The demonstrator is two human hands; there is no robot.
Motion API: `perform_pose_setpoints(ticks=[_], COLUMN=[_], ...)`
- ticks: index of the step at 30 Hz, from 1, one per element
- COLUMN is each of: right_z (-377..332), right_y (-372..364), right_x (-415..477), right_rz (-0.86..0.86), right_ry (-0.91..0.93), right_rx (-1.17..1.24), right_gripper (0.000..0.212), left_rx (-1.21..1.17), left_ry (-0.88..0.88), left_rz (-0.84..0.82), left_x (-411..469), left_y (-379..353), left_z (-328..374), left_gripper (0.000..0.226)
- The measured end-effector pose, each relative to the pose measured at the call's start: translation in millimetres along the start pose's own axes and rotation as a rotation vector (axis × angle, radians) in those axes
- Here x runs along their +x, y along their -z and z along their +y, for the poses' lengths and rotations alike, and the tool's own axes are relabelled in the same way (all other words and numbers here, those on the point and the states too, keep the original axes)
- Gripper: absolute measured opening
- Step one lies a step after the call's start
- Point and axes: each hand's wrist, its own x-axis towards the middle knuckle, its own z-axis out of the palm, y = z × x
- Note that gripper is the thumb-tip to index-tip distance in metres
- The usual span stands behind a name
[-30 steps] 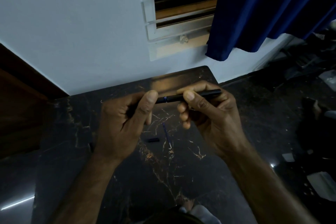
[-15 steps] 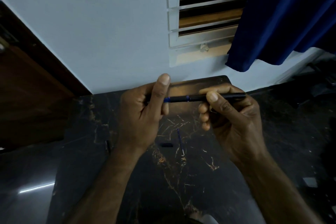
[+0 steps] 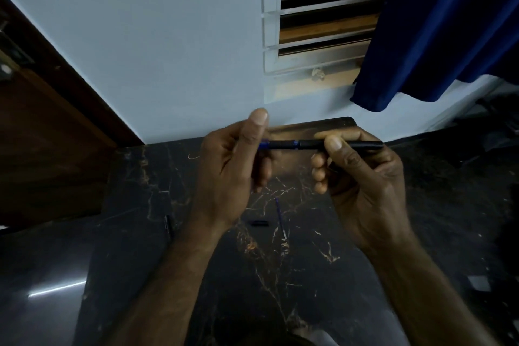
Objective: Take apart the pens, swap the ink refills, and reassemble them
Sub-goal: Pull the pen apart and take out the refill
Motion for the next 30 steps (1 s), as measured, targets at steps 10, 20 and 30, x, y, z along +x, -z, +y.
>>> perform_pose_setpoints(ticks=[10,20,30], right_z=[-2,4,9], right_y=[-2,-1,4], right_x=[1,5,7], right_rz=[0.035,-0.034,-0.164], right_ry=[0.075,0.001,-0.027], right_rx=[0.007,0.080,0.102], right_gripper=[0.019,0.020,0.031], left_rx=[-0.059,-0.199,-0.408], left_ry=[-0.021,0.025,0.145], left_rz=[0.049,-0.029,0.037], left_x=[0,-2,-3], left_y=[2,6,9], left_z=[-1,-6,-19], left_gripper=[0.033,0.006,0.005])
